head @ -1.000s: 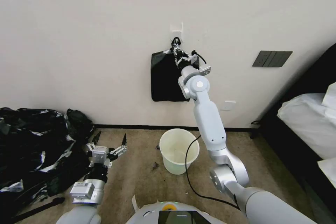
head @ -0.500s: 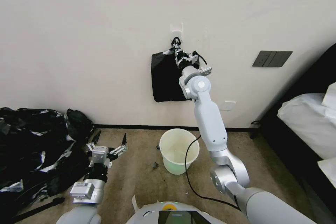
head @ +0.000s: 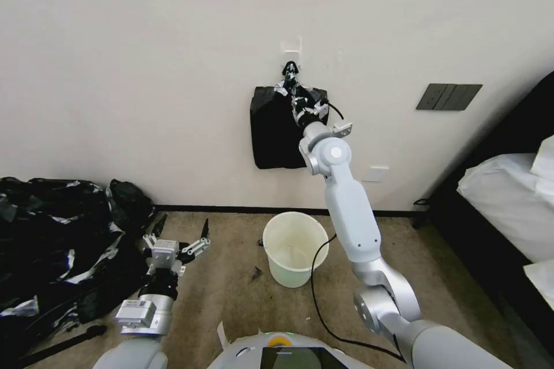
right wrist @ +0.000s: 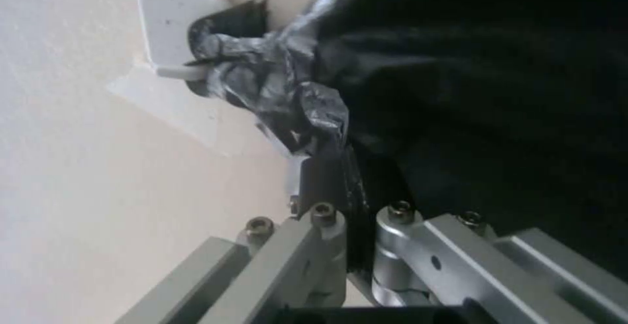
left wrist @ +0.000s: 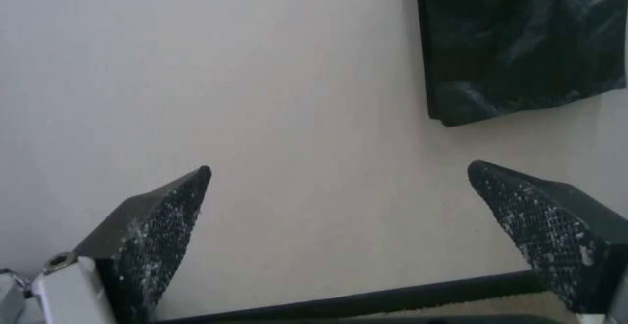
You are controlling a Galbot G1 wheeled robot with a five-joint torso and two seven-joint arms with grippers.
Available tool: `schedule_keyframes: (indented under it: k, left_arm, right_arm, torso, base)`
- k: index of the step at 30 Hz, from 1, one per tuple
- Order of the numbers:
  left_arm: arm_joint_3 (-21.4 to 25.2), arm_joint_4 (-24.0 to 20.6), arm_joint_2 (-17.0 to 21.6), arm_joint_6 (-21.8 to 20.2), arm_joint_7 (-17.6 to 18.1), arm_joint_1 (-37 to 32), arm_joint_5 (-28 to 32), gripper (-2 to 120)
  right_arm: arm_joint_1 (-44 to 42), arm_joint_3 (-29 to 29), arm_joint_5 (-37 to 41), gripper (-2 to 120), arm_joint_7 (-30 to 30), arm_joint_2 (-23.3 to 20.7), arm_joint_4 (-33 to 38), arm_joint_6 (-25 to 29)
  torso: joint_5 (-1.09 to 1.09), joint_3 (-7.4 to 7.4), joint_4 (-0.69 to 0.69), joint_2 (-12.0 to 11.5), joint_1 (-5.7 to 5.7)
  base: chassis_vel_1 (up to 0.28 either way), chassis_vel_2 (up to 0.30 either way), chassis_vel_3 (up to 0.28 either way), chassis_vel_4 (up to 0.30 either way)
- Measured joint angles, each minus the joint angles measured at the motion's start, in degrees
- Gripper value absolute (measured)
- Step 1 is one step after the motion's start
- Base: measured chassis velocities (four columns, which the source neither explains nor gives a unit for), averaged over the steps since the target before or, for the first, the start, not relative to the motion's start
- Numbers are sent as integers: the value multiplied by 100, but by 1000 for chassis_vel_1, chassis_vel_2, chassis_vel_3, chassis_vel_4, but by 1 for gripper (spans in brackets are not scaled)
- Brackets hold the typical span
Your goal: Place a trash bag onto the trash bin.
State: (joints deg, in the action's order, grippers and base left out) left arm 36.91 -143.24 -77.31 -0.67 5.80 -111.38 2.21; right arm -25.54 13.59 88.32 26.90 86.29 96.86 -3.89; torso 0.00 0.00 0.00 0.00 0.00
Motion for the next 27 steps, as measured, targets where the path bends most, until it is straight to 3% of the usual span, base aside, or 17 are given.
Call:
schedule_keyframes:
  k: [27]
  left_arm:
    - [-127, 0, -10, -26, -17, 138, 1, 100]
  right_arm:
    - [-2243, -301, 36, 0, 34, -1047, 1819, -152]
  torso:
    - [0, 0, 0, 0, 0]
  base:
    - [0, 0, 0, 0]
